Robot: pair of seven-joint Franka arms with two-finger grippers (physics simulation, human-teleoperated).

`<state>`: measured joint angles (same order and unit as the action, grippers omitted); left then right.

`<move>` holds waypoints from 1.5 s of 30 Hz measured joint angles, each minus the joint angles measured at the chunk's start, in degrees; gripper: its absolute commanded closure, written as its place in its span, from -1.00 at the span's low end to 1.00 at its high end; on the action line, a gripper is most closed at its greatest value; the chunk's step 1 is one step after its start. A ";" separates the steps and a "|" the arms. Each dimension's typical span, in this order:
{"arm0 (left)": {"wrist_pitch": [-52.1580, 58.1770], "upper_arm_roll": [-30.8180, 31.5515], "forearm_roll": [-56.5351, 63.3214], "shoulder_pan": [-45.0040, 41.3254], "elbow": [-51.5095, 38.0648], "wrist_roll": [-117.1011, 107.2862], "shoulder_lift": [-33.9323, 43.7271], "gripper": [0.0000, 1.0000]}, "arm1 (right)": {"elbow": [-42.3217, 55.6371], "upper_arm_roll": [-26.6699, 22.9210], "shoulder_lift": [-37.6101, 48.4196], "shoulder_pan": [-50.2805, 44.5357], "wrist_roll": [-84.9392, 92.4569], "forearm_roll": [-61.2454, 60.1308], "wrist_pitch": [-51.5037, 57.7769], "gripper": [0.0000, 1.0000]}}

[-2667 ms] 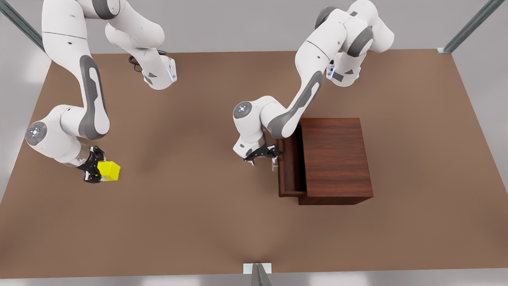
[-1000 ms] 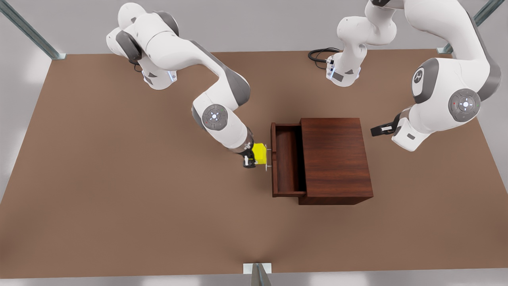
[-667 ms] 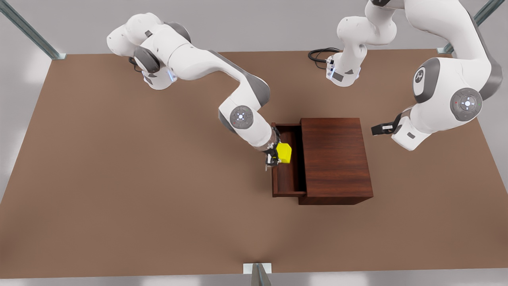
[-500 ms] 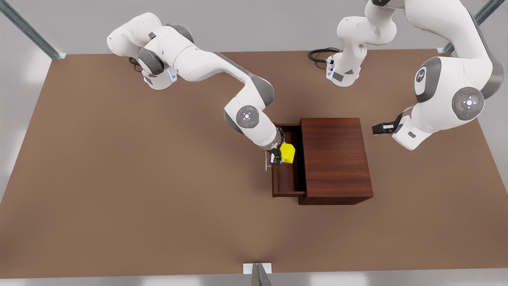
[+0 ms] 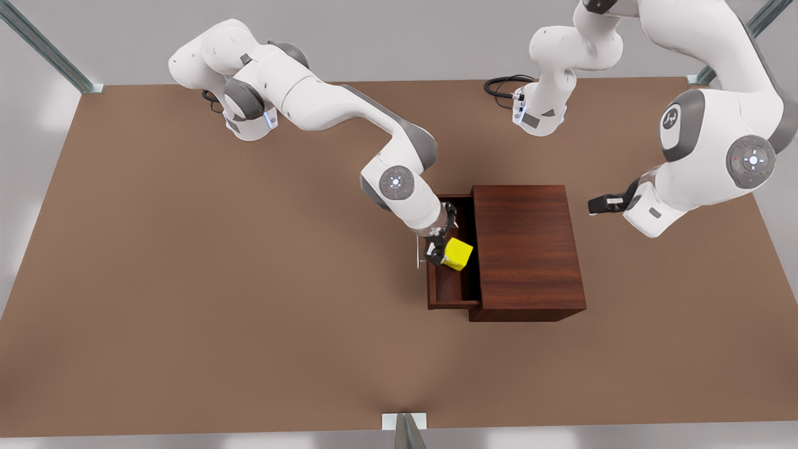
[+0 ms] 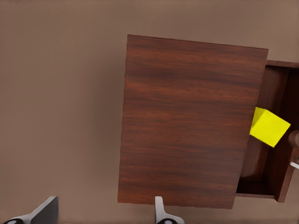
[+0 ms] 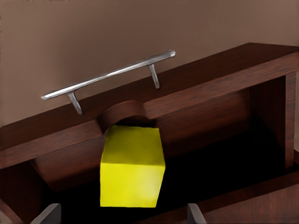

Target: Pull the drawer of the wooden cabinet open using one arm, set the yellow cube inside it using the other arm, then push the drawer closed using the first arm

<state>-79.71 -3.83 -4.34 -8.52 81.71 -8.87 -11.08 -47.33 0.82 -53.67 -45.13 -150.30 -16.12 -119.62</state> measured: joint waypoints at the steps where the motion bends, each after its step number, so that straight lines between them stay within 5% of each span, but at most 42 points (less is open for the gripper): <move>1: -0.03 0.07 -0.03 -0.13 -0.01 0.09 -0.05 -1.00 | -0.02 -0.15 1.11 1.45 -0.28 -0.02 0.58 -1.00; 4: 0.04 0.14 0.60 -0.22 -0.04 0.36 0.28 -0.84 | -0.05 0.33 5.87 11.29 -0.65 -0.23 5.16 -1.00; 6: 0.23 0.21 1.17 -0.27 -0.03 0.49 0.51 -0.05 | -0.05 1.19 8.22 20.28 0.50 -0.40 10.41 -1.00; 7: 0.33 0.19 1.37 -0.29 -0.04 0.54 0.48 0.87 | -0.17 1.40 9.57 24.66 1.88 -0.29 13.58 -1.00; 8: 0.36 0.17 1.56 -0.24 -0.07 0.58 0.22 1.00 | -0.83 1.58 12.14 28.87 4.00 0.20 16.47 -1.00; 13: 0.41 0.46 0.92 -0.43 -4.94 -1.76 -2.70 1.00 | -36.44 -4.79 36.09 38.02 27.81 7.19 18.62 -1.00; 15: 0.30 0.65 -0.93 -1.27 -5.47 -5.64 -3.38 1.00 | -42.35 -7.17 40.92 40.44 40.66 11.84 19.91 -1.00; 19: -2.75 0.74 -4.36 -8.40 -6.01 -18.26 -6.63 1.00 | -45.49 -8.73 42.89 41.70 62.80 16.95 23.18 -1.00; 22: -7.49 0.77 -5.29 -15.34 -6.89 -30.39 -10.22 1.00 | -46.11 2.66 42.67 52.12 76.37 19.43 24.50 -1.00; 25: -12.54 0.79 -5.73 -18.47 -7.56 -42.06 -12.63 1.00 | -46.16 6.42 42.12 53.52 87.63 21.25 25.46 -1.00; 35: -27.52 0.51 -0.32 -36.04 -14.68 -76.54 -22.99 1.00 | -45.55 7.08 41.47 52.97 114.06 22.72 27.34 -1.00; 45: -35.69 -2.64 2.83 -38.07 -12.91 -104.06 -28.64 1.00 | -45.51 7.08 41.40 52.96 129.23 23.12 27.76 -1.00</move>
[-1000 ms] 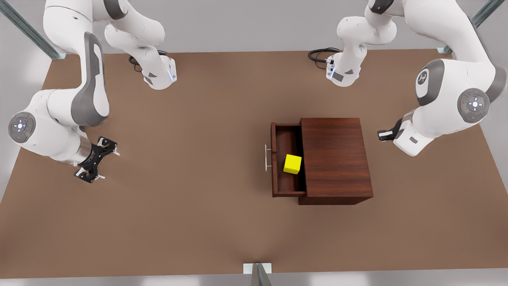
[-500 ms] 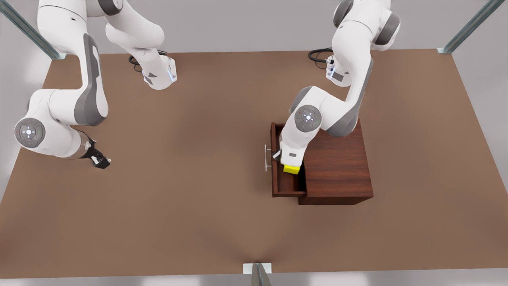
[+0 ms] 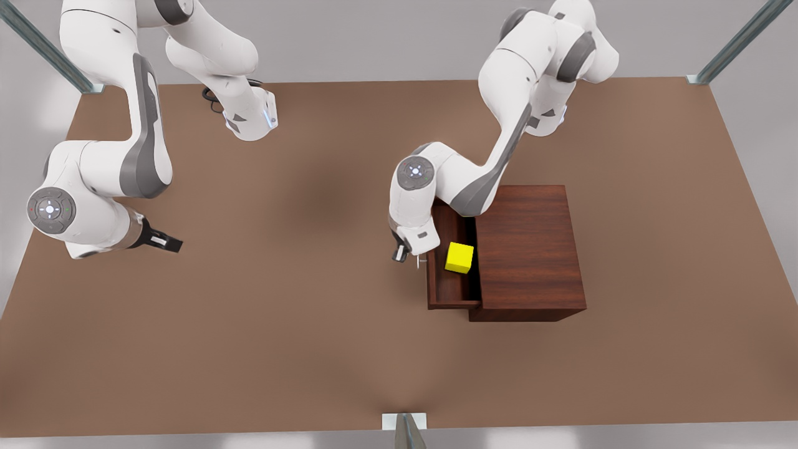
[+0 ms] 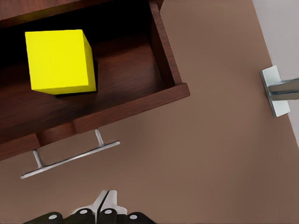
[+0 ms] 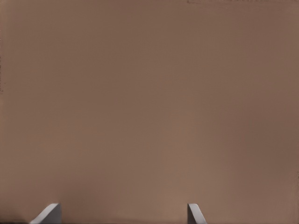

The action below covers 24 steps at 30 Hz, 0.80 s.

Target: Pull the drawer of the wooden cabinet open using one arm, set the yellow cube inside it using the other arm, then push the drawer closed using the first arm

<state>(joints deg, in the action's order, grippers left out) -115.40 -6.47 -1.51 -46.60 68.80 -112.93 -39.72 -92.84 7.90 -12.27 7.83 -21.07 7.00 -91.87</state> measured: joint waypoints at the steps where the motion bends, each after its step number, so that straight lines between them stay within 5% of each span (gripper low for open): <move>1: -0.36 -0.05 0.11 -0.44 0.07 -2.28 -0.78 1.00 | 0.00 0.00 0.00 0.00 1.10 0.01 0.01 -1.00; 24: 5.08 -1.34 1.22 -2.25 6.48 -26.89 -2.45 1.00 | 0.00 0.09 -0.53 -0.09 14.89 0.24 0.09 -1.00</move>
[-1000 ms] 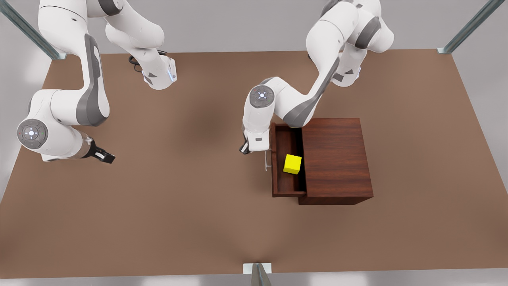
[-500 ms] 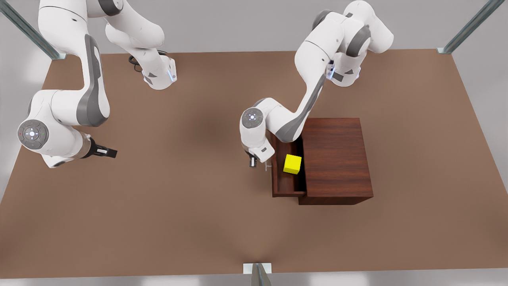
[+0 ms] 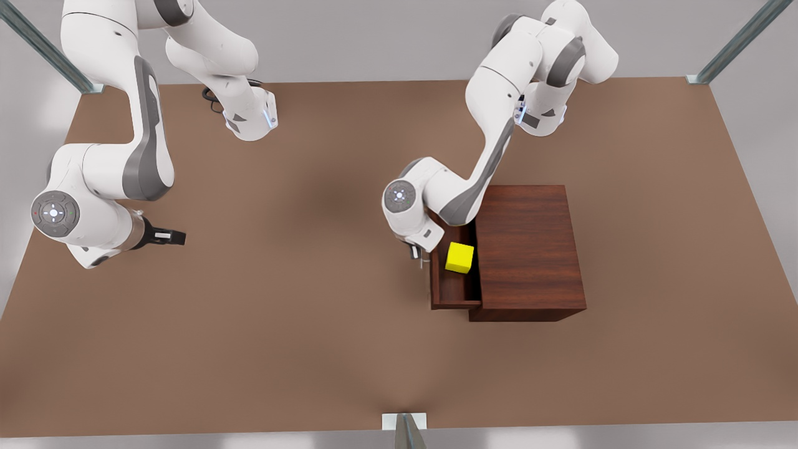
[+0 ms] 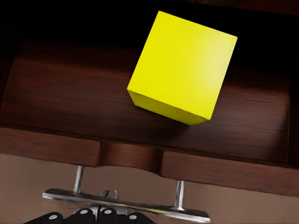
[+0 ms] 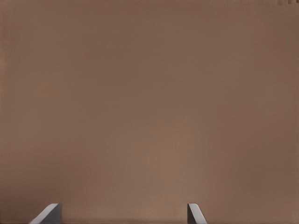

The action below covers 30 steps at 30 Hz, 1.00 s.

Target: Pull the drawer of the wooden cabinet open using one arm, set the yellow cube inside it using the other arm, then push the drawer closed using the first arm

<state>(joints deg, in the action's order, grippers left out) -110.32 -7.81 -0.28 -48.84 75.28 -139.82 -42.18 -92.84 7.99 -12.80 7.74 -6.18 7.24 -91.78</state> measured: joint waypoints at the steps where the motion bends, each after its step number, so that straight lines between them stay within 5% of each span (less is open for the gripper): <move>1: -0.03 -0.21 0.58 0.04 0.78 -0.18 0.43 1.00 | 0.00 0.00 -0.02 0.00 0.28 0.00 0.00 -1.00; 30: 6.99 -3.51 -1.04 3.59 11.61 14.62 8.25 1.00 | 0.09 0.00 -0.31 0.00 4.23 0.09 -0.09 -1.00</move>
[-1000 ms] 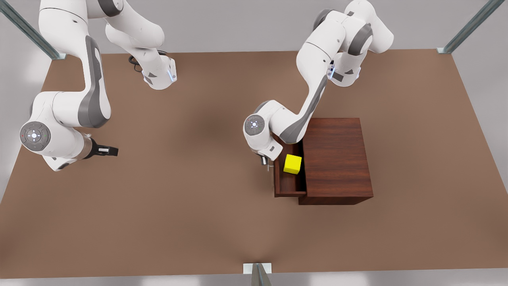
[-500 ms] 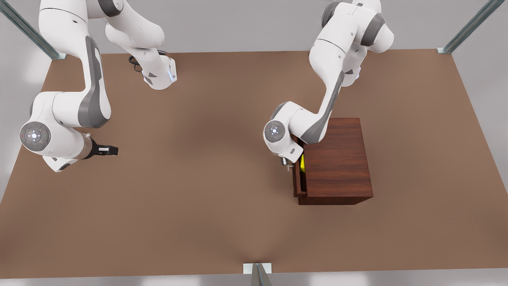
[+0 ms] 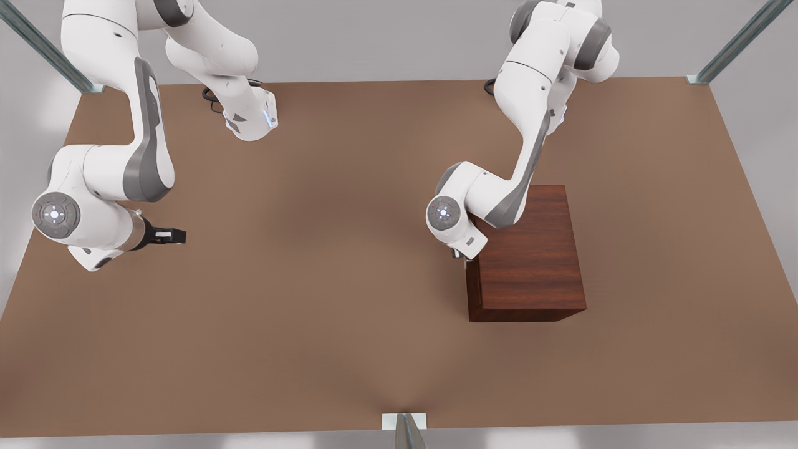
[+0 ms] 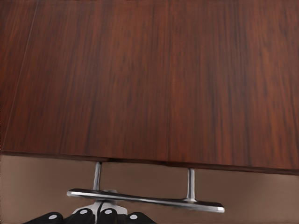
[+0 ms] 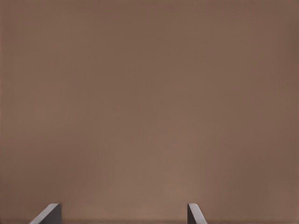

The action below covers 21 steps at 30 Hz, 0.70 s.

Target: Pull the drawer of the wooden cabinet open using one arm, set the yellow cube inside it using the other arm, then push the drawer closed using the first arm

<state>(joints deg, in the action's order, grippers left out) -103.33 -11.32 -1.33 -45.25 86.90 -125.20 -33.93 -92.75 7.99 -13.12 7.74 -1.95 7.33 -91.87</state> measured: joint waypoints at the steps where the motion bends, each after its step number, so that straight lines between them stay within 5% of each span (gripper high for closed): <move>1: 0.30 0.00 0.03 0.04 -0.02 0.42 0.01 1.00 | 0.00 0.00 -0.02 0.00 0.05 0.00 0.00 -1.00; 7: 1.73 0.10 -0.39 1.09 -3.26 2.54 0.25 1.00 | 0.00 0.00 -0.04 0.00 0.32 0.00 0.00 -1.00; 9: 2.34 -0.39 -1.71 4.65 -10.22 3.20 0.59 -1.00 | 0.00 0.00 -0.04 0.00 0.39 0.00 0.00 -1.00; 13: 8.56 -0.67 -2.98 13.80 -14.81 11.52 9.35 -1.00 | 0.07 0.00 -0.04 0.00 0.53 0.00 0.00 -1.00; 16: 15.20 -7.69 -2.82 20.56 -14.57 28.05 12.83 -1.00 | 0.09 0.00 -0.04 0.00 0.61 0.00 0.00 -1.00; 18: 14.06 -9.29 -3.10 21.17 -5.53 39.49 18.73 -1.00 | 0.09 0.00 -0.06 0.00 0.65 0.00 0.00 -1.00; 21: 12.42 -9.42 -3.62 21.46 -3.89 54.27 20.57 -1.00 | 0.09 0.00 -0.09 0.00 0.71 0.00 0.00 -1.00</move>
<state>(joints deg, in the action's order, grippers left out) -90.91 -20.74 -4.94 -23.80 83.00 -70.93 -13.36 -92.66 7.99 -13.21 7.74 -1.24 7.33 -91.87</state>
